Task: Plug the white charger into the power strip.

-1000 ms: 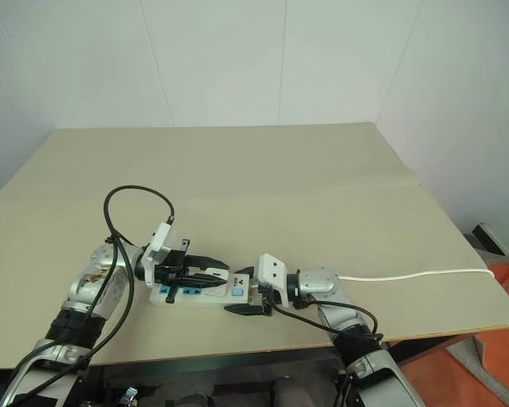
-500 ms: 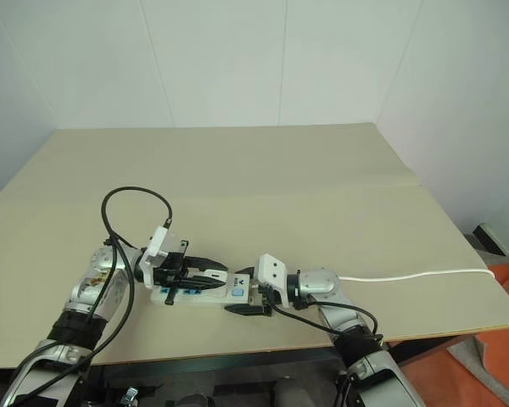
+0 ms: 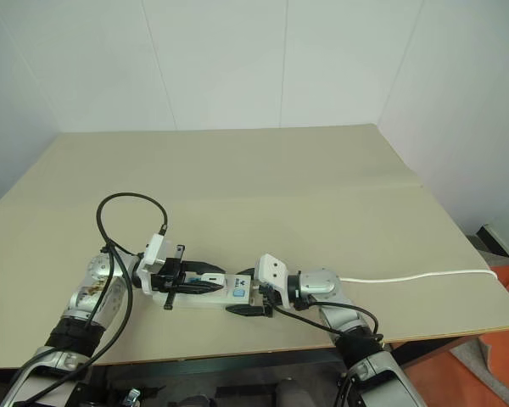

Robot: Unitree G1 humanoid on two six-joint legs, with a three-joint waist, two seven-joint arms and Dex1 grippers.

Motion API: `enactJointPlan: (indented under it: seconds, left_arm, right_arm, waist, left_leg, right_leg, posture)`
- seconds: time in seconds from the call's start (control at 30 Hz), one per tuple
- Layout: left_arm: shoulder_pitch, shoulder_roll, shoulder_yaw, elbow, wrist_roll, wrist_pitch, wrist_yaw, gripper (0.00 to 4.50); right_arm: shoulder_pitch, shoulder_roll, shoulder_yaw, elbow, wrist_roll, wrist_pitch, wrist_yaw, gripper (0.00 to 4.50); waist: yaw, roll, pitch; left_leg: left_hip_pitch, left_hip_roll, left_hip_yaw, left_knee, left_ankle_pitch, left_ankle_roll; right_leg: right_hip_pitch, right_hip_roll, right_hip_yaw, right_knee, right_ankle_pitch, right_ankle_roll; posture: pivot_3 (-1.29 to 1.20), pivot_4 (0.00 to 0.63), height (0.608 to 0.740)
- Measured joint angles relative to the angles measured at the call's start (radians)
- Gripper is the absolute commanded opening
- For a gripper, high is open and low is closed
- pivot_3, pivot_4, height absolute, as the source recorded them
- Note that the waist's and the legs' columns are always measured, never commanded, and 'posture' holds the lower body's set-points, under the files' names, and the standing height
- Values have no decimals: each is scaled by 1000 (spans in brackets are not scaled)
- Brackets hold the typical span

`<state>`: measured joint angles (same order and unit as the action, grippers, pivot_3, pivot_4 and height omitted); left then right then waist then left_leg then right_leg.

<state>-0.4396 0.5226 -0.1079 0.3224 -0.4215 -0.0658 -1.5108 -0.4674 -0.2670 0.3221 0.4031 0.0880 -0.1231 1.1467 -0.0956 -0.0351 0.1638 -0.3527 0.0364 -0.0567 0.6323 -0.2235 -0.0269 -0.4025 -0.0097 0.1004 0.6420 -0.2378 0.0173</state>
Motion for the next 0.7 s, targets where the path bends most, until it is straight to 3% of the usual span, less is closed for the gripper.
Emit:
enactJointPlan:
  seconds: [0.7]
  left_arm:
    - [-6, 16, -32, 10, 0, -65, -11, 1016]
  right_arm:
    - [-3, -3, 9, 0, 3, 2, -5, 3422]
  waist:
    - [-1, 2, -1]
  left_leg:
    - [0, 0, 0, -2, 0, 0]
  right_leg:
    - [0, 0, 0, 0, -1, -2]
  posture:
    - [0, 150, 740]
